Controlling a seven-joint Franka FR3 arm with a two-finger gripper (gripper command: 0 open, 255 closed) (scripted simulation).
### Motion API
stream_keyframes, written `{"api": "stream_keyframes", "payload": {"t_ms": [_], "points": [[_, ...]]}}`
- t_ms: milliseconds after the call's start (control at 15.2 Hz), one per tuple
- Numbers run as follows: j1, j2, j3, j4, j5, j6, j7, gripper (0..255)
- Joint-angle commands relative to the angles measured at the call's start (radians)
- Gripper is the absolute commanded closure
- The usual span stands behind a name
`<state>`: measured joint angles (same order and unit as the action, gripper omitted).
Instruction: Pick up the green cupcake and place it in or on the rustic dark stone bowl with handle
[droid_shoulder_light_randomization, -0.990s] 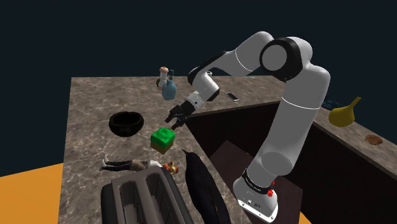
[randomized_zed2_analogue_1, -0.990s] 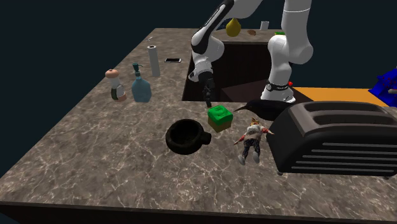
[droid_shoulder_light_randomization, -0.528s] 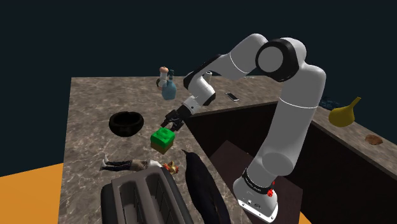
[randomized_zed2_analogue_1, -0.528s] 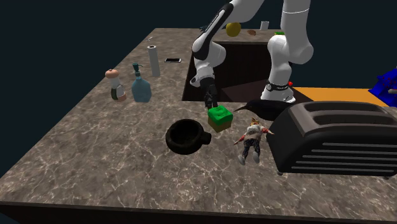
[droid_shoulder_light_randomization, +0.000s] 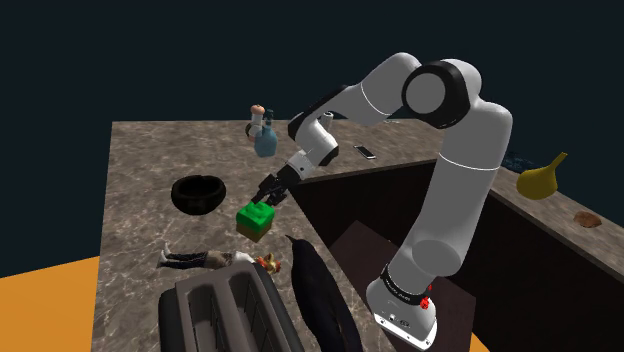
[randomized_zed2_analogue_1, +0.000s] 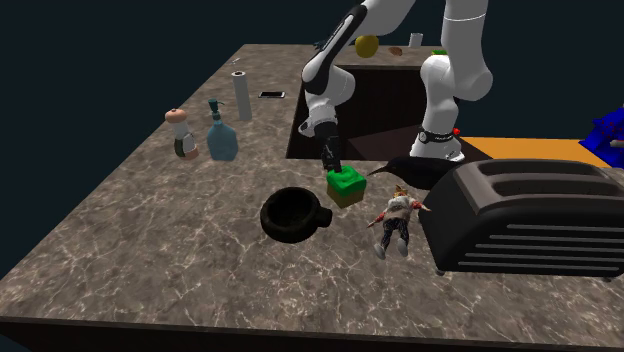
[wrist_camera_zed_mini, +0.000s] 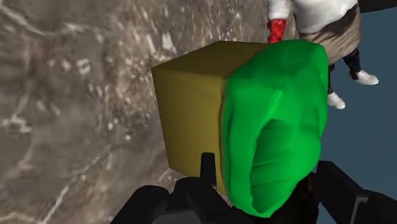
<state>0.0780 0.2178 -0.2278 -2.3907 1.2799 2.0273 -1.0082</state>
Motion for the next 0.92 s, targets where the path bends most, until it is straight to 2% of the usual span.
{"api": "stream_keyframes", "payload": {"t_ms": [0, 462, 858], "points": [[0.000, 0.002, 0.000, -0.001, 0.000, 0.002, 0.000, 255], [0.000, 0.002, -0.001, -0.001, 0.000, 0.002, 0.000, 255], [0.003, -0.078, -0.008, -0.014, -0.047, -0.008, 0.072, 255]]}}
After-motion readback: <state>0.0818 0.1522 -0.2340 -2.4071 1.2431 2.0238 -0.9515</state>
